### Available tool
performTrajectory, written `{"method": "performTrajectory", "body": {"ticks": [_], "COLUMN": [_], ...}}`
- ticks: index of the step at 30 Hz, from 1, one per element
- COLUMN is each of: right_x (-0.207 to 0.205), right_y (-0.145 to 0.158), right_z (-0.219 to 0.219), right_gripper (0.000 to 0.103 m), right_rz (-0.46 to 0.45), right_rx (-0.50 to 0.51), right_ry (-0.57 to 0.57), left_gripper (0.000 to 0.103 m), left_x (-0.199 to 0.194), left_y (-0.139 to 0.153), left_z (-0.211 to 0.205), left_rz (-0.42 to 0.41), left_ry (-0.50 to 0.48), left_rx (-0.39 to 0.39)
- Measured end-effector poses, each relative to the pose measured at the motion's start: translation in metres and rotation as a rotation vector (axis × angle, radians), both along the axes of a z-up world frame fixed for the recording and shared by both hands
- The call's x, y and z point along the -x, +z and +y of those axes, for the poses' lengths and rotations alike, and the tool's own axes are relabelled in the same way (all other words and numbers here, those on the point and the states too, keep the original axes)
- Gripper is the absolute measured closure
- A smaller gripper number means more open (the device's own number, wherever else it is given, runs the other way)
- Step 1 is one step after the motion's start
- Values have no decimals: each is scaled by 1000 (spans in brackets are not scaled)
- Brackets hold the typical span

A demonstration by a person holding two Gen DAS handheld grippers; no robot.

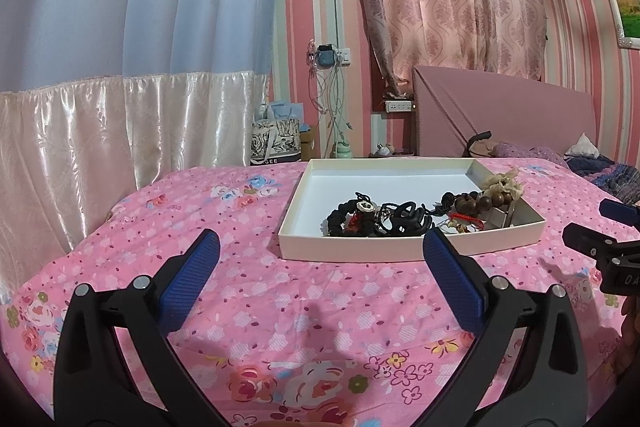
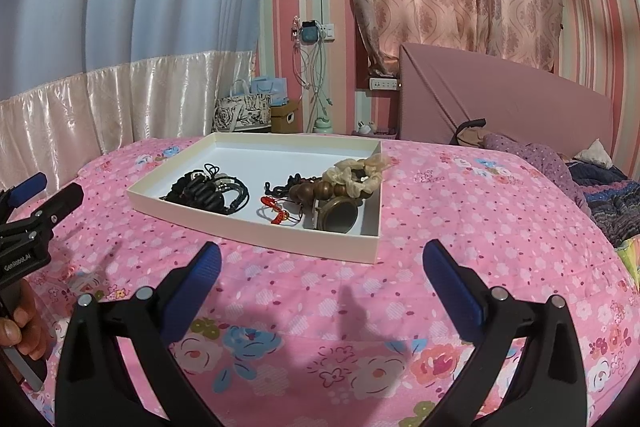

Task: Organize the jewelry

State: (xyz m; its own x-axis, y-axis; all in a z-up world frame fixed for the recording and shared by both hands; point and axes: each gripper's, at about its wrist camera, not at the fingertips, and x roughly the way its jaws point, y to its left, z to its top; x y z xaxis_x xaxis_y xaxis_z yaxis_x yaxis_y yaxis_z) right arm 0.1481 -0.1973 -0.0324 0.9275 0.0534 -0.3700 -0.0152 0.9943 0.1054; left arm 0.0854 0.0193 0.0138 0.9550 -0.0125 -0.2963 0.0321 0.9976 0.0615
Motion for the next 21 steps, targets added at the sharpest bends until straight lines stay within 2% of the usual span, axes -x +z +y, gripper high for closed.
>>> {"method": "performTrajectory", "body": {"ticks": [21], "right_x": [0], "right_y": [-1], "right_z": [-3], "right_gripper": [2], "right_rz": [6], "right_rx": [1], "right_ry": [0], "left_gripper": [3], "left_x": [0], "left_y": [0], "left_z": [1], "left_rz": [-1], "left_ry": [0], "left_rx": [0]}}
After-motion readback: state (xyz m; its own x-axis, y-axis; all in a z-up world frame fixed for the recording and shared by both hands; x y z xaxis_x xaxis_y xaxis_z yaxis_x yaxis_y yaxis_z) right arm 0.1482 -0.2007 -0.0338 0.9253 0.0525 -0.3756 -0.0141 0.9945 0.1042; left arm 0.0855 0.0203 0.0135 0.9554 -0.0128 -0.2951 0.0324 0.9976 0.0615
